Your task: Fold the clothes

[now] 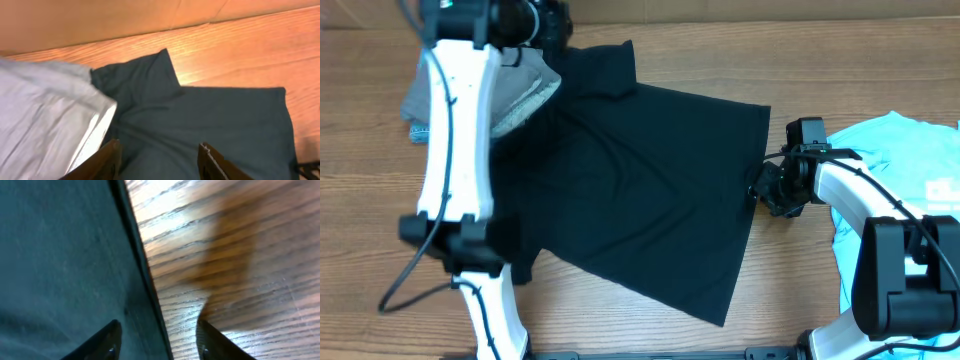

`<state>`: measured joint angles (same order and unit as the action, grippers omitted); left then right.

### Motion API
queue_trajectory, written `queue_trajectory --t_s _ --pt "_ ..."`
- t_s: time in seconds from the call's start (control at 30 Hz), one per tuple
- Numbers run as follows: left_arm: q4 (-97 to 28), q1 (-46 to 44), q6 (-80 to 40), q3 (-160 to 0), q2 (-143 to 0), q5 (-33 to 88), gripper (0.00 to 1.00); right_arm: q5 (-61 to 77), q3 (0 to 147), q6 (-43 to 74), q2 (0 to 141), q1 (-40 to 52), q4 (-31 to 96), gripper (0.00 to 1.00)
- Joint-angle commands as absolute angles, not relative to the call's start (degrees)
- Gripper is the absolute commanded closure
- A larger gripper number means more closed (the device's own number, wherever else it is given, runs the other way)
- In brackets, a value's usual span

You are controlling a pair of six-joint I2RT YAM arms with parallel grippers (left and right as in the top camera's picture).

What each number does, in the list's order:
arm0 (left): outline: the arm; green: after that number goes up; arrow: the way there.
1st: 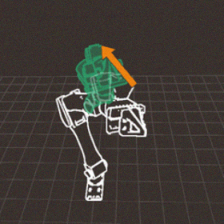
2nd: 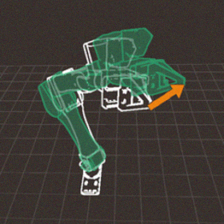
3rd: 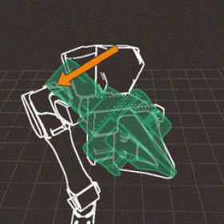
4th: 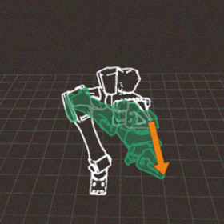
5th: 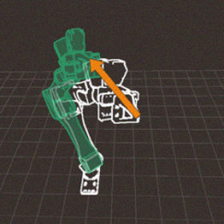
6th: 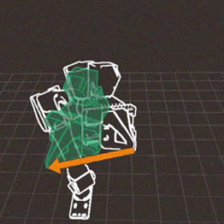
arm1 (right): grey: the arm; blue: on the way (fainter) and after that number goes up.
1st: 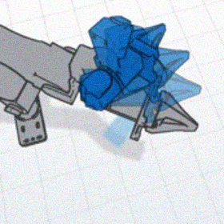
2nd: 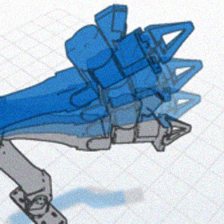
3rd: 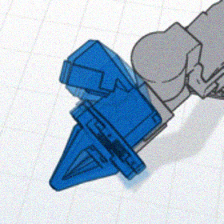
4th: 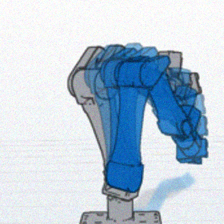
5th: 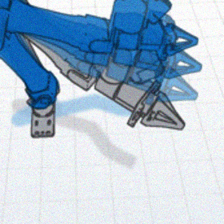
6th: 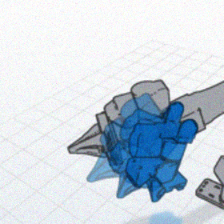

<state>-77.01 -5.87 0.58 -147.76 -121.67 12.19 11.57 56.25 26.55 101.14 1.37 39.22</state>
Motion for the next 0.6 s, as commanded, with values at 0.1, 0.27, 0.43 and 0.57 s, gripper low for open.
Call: queue_trajectory --t_s 0.1,0.27,0.43,0.57 --pt "-83.9 -5.7 2.2 -148.7 -116.4 6.6 0.47 11.4 52.4 25.3 103.7 5.6 36.7 0.67" --pt "-87.1 -5.7 2.2 -148.7 -115.5 4.0 0.48 2.0 51.6 27.8 103.6 5.7 35.7 0.95" --pt "-88.9 -5.7 2.2 -148.7 -115.5 1.9 0.49 -1.7 55.4 31.3 103.6 0.4 37.3 0.96" --pt "-89.9 -5.7 2.2 -148.7 -115.5 1.3 0.48 -2.2 60.4 31.3 103.6 -5.7 41.5 0.96"
